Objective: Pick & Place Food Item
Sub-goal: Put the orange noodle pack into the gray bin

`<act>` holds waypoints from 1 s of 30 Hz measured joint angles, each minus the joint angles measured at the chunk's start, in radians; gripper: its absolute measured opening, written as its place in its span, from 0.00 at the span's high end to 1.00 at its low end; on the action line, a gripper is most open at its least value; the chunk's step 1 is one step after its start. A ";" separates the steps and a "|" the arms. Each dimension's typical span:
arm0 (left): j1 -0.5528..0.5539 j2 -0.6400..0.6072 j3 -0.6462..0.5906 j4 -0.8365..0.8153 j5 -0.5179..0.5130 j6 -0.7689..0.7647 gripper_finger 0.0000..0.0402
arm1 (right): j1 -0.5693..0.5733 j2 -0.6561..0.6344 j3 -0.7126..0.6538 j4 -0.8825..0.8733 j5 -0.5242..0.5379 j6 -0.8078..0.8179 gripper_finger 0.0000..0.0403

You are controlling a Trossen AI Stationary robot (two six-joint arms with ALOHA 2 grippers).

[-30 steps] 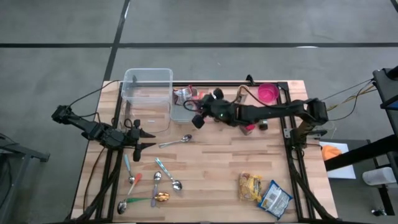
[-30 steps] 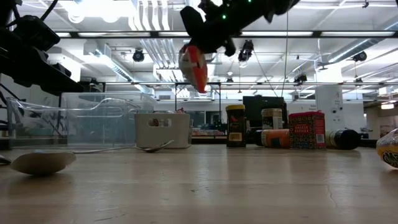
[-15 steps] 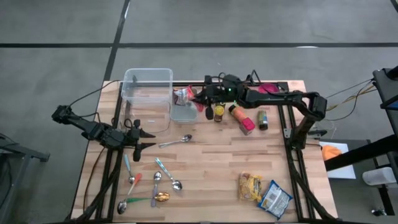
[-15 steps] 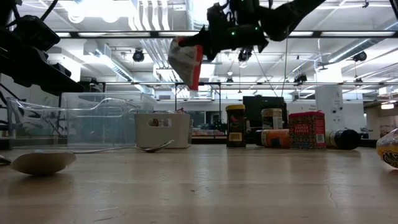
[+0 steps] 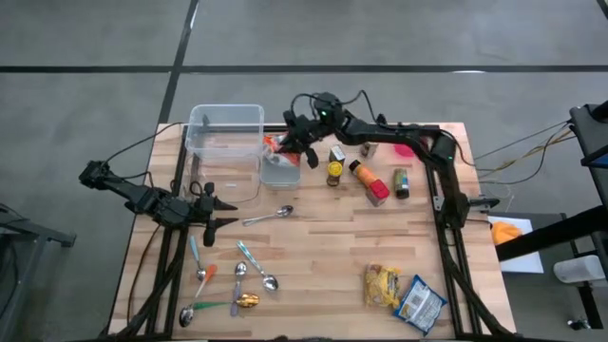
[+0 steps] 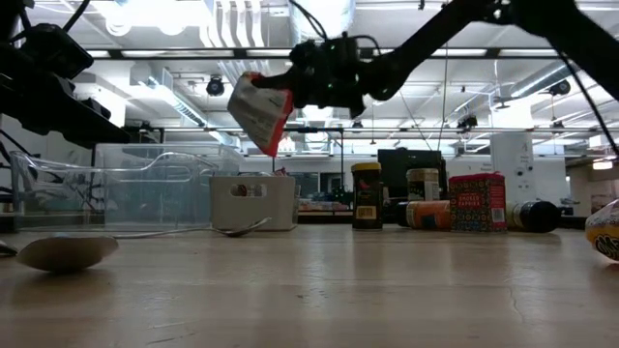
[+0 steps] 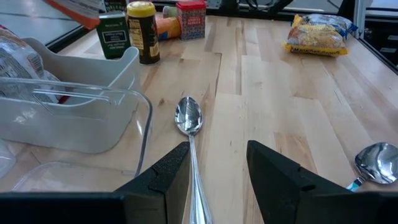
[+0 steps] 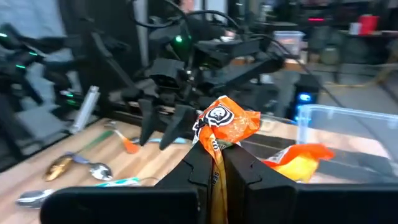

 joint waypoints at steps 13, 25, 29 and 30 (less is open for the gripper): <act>0.000 0.000 0.000 0.000 0.000 0.000 0.59 | -0.056 0.182 0.211 -0.054 -0.113 0.138 0.97; 0.000 0.000 0.000 0.000 0.000 0.000 0.59 | -0.056 0.137 0.205 -0.379 0.016 -0.080 0.97; 0.000 0.000 0.000 0.000 0.000 0.000 0.59 | -0.059 0.137 0.201 -0.425 0.031 -0.119 0.97; 0.000 0.000 0.000 0.000 0.000 0.000 0.59 | -0.058 0.138 0.200 -0.422 0.046 -0.125 0.97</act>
